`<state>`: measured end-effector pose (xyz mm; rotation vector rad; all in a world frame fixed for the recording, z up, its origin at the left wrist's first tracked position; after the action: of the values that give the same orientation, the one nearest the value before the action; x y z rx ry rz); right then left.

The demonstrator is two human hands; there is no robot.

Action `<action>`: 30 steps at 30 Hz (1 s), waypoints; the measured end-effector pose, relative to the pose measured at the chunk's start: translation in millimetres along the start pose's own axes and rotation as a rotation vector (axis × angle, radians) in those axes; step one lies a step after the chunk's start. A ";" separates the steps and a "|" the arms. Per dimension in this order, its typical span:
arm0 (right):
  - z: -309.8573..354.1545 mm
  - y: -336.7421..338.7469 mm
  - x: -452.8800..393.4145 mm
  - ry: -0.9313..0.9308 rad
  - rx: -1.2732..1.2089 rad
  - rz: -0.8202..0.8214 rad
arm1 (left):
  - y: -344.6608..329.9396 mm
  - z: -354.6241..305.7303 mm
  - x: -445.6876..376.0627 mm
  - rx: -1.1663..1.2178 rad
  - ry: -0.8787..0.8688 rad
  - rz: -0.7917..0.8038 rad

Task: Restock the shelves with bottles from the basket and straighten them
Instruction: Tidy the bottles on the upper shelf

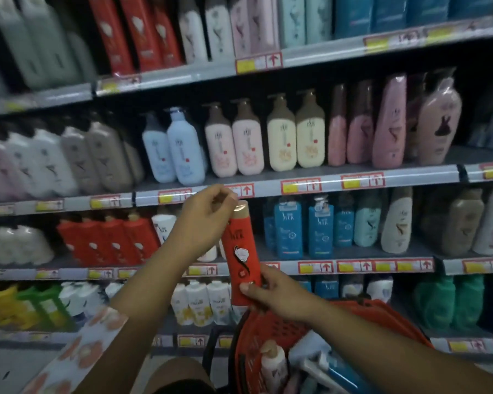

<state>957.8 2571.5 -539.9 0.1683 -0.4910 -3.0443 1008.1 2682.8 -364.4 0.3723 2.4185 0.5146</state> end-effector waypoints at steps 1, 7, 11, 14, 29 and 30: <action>16.9 0.2 -6.0 0.016 0.016 -0.005 | 12.8 -10.1 -6.0 -0.010 -0.013 -0.015; 114.7 0.4 -37.6 0.122 0.004 -0.006 | 84.7 -67.0 -40.9 -0.051 -0.146 -0.106; 176.9 1.9 -55.2 0.207 -0.019 -0.007 | 125.7 -100.5 -60.2 -0.143 -0.260 -0.182; 212.6 5.9 -70.1 0.252 0.008 -0.054 | 148.5 -115.4 -73.6 -0.210 -0.300 -0.208; 330.0 67.6 -182.8 0.442 0.008 -0.239 | 182.3 -122.1 -166.3 -0.335 -0.305 -0.130; 338.0 75.0 -191.4 0.443 -0.003 -0.244 | 179.9 -118.8 -177.2 -0.349 -0.299 -0.109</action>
<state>1111.2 2618.6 -178.3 0.9395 -0.4572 -3.0861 1092.3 2742.0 -104.9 0.1519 2.0022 0.7582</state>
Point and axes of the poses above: each hand's wrist, its own x-axis away from the middle knuckle, its own y-axis out of the back of the hand, z = x × y, the point moved 9 cm from there along -x, towards the middle knuckle, and after that the axes turned 5 degrees about x, right-handed, at the moved point
